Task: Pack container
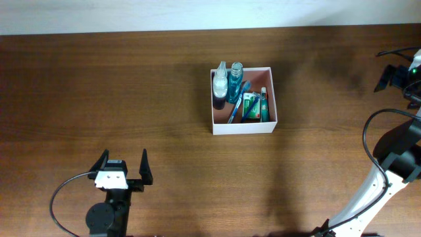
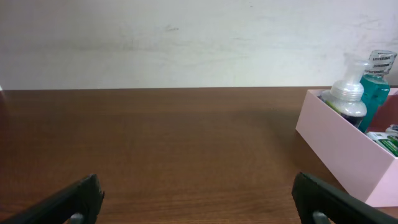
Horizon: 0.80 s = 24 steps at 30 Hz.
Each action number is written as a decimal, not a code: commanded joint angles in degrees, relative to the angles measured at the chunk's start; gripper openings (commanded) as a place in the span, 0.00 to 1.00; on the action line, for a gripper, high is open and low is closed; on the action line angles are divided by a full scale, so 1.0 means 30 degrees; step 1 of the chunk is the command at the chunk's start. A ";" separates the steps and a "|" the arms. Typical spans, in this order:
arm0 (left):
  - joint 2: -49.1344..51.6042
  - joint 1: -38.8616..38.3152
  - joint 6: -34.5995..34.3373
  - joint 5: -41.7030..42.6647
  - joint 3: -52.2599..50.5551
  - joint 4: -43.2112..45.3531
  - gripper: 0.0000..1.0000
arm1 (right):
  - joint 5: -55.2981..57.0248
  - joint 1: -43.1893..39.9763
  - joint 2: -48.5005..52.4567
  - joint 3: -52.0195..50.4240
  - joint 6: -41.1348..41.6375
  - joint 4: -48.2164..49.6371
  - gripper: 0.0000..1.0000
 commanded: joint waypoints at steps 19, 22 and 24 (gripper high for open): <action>-0.0182 0.0073 0.0379 0.0277 -0.0044 -0.0138 0.99 | 0.0087 0.0685 -0.3118 -0.0138 0.0007 0.0007 0.99; -0.0182 0.0073 0.0379 0.0277 -0.0044 -0.0138 0.99 | 0.0087 0.1188 -0.4677 -0.0160 0.0007 0.0007 0.99; -0.0182 0.0073 0.0379 0.0277 -0.0044 -0.0138 0.99 | 0.0095 0.1625 -0.5756 -0.0160 0.0007 0.0007 0.99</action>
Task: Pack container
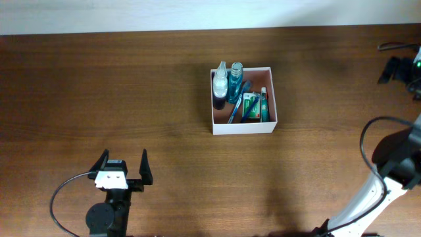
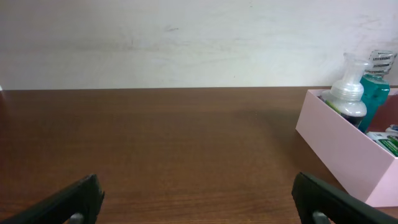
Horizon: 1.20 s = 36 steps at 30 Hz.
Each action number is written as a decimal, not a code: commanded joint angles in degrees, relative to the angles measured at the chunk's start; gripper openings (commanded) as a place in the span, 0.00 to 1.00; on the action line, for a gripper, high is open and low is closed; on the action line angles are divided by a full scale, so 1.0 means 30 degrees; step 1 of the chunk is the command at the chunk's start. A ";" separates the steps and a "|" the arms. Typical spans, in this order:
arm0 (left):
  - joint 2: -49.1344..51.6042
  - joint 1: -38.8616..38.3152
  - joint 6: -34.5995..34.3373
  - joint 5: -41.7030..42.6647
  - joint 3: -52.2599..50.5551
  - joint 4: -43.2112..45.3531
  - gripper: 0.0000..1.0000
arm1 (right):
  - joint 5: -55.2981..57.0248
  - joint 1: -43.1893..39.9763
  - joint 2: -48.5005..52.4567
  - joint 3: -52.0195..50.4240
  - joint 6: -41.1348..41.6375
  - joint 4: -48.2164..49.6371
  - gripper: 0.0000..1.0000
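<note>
A pale pink open box (image 1: 244, 126) stands on the brown table (image 1: 131, 85) right of centre. Inside it stand a clear spray bottle (image 1: 219, 82) with dark liquid and a teal bottle (image 1: 235, 76), beside blue toothbrushes (image 1: 238, 105) and a green pack (image 1: 250, 106). The left wrist view shows the box (image 2: 339, 149) at the right, with the spray bottle (image 2: 346, 93) and teal bottle (image 2: 375, 87) rising above its wall. My left gripper (image 1: 123, 164) rests near the front left, open and empty, its fingers (image 2: 81, 199) spread wide. My right gripper (image 1: 401, 69) sits at the far right edge, mostly cut off.
The right arm's white link and black cable (image 1: 371, 191) rise along the right side. A black cable loops beside the left arm's base (image 1: 105, 214). A white wall (image 2: 186, 43) runs behind the table's far edge.
The right arm's wrist has shifted slightly further toward the right edge and its elbow has moved a little. The left gripper and the box's contents are unchanged.
</note>
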 commanded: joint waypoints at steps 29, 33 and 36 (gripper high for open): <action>-0.0182 0.0080 0.0379 0.0277 -0.0044 -0.0138 0.99 | 0.1355 0.7031 -2.4254 -2.0043 0.0015 1.3245 0.99; -0.0182 0.0080 0.0379 0.0277 -0.0044 -0.0138 0.99 | 0.0510 0.7468 -2.6862 -2.2957 0.0007 1.5766 0.99; -0.0182 0.0080 0.0379 0.0277 -0.0044 -0.0138 0.99 | 0.0175 0.7927 -2.8851 -2.5267 0.0007 1.7711 0.99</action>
